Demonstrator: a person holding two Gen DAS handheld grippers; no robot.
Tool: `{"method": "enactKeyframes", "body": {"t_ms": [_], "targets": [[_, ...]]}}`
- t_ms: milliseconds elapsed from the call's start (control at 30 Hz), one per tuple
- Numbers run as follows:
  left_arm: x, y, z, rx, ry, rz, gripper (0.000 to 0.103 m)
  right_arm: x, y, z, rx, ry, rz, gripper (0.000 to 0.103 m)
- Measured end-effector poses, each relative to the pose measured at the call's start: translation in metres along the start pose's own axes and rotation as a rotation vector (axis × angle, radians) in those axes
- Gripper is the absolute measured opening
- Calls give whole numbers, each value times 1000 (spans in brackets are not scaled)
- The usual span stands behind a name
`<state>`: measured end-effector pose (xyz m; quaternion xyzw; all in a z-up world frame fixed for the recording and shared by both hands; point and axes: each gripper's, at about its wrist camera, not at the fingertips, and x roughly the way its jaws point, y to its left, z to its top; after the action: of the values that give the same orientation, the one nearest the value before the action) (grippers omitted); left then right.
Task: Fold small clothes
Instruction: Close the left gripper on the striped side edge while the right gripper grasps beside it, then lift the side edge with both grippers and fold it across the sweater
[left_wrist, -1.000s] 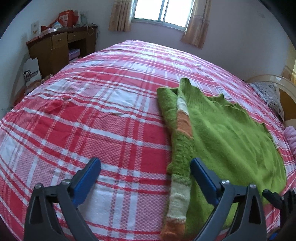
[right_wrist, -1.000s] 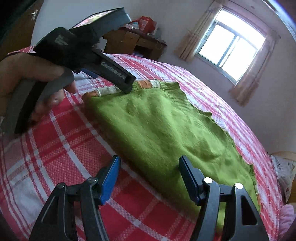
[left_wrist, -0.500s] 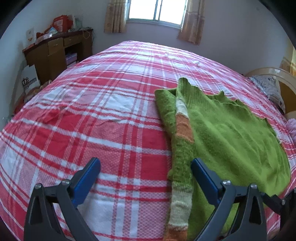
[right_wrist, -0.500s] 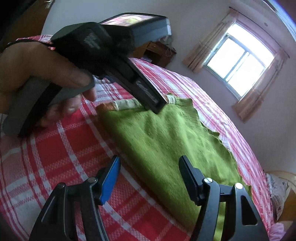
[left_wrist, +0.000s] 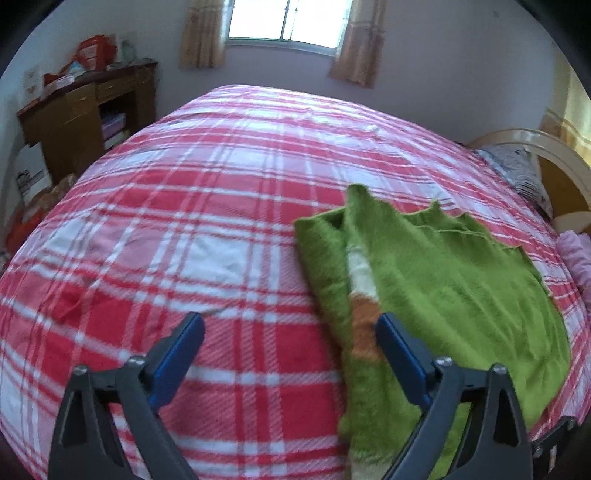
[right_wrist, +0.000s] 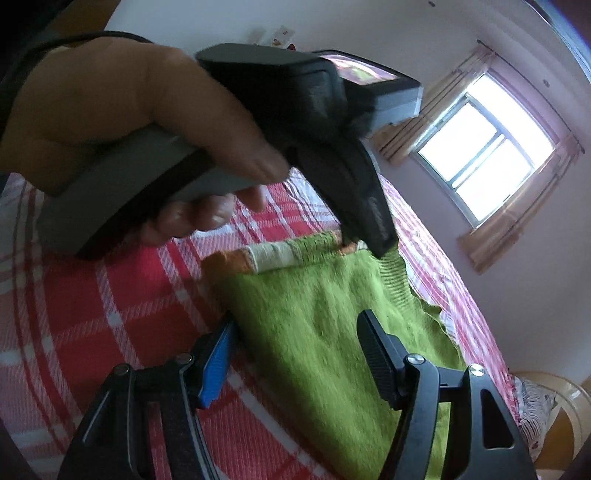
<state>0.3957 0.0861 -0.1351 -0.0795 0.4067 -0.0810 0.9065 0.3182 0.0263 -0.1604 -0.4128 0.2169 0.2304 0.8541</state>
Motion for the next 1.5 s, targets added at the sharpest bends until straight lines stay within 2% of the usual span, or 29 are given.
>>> {"method": "enactKeyframes", "body": {"t_ms": [33,167,233,300,400,433,500,533,567,633,667,700,1000,1267,1500], "targets": [[2,-1,3,1,3,-26,86,1,0,1,2,1,0,66],[14,-7,15,0,36,-95,84,1,0,3,2,-2,7,66],[26,-10,21,-6,63,-128,76,2,0,3,1,-3,10,66],[42,-12,24,-9,125,-132,74,1,0,3,-1,-3,14,66],[46,-14,28,-20,121,-137,73,2,0,7,-3,-2,26,66],[47,-14,30,-23,127,-145,68,1,-1,7,0,-2,31,66],[50,-15,32,-26,151,-193,51,2,-4,7,10,6,50,64],[52,-15,32,-23,157,-196,37,2,-4,8,16,11,72,55],[53,-16,33,-20,156,-203,24,3,-5,10,26,19,111,37],[51,-16,33,-25,157,-242,17,2,-3,11,35,36,155,16],[49,-17,33,-33,156,-238,14,-1,-1,11,26,33,146,15],[47,-17,33,-47,153,-251,13,-3,-2,10,28,27,149,9],[21,-18,46,-155,114,-347,12,-45,-39,-8,191,-46,180,7],[11,-41,60,-181,77,-352,12,-64,-72,-31,354,-71,212,6],[2,-66,68,-193,58,-366,12,-64,-107,-49,489,-95,254,6]]}}
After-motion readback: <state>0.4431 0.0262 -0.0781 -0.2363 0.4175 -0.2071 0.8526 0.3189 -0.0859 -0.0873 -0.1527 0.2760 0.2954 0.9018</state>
